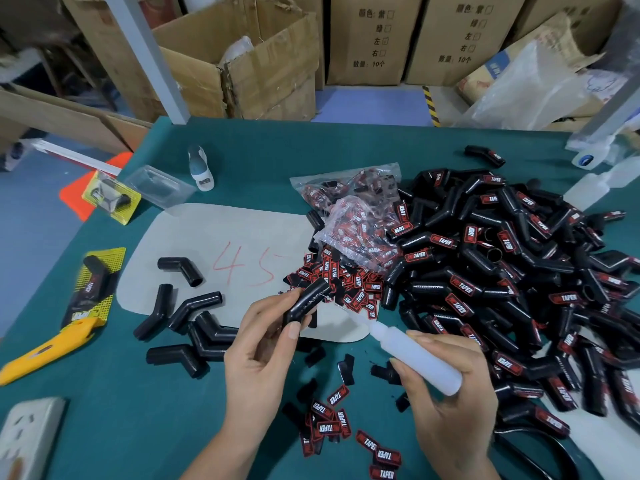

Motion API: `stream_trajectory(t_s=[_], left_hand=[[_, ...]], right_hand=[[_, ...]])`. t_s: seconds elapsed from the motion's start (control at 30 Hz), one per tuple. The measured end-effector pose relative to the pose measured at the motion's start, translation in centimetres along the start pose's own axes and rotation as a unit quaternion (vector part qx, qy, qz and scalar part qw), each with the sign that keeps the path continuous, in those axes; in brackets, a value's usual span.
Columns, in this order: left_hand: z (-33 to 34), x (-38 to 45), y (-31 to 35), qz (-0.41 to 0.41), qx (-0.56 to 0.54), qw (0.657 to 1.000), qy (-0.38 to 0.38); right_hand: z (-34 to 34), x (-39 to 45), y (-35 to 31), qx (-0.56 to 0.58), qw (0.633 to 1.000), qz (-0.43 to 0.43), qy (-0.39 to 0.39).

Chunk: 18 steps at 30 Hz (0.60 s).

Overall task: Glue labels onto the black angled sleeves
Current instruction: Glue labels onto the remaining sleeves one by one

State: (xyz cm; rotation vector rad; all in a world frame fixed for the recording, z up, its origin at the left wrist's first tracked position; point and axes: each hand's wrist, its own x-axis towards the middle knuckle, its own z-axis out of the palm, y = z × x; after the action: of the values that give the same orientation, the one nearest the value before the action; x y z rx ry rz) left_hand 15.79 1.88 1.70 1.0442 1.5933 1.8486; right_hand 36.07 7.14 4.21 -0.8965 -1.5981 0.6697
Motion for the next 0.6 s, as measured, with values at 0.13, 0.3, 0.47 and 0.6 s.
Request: stream_trajectory(t_s=[0.13,0.3,0.47,0.6], left_hand=[[0.01,-0.11,-0.28,0.014,0.008,1.0,-0.01],[0.08,-0.07,-0.19,0.019,0.003,1.0,-0.009],[0.17,0.01,-0.09,0.028,0.002,1.0,-0.012],[0.12,0.0,-0.2,0.02,-0.004,1.0,-0.011]], right_hand=[[0.03,-0.06,0.22,0.004,1.0,0.001,0.002],[0.18,-0.27,0.53,0.004,1.0,-0.006,0.0],[-0.12,-0.15,0.66,0.003,1.0,-0.012,-0.004],[-0.01,-0.27,0.51,0.009,1.0,-0.021,-0.019]])
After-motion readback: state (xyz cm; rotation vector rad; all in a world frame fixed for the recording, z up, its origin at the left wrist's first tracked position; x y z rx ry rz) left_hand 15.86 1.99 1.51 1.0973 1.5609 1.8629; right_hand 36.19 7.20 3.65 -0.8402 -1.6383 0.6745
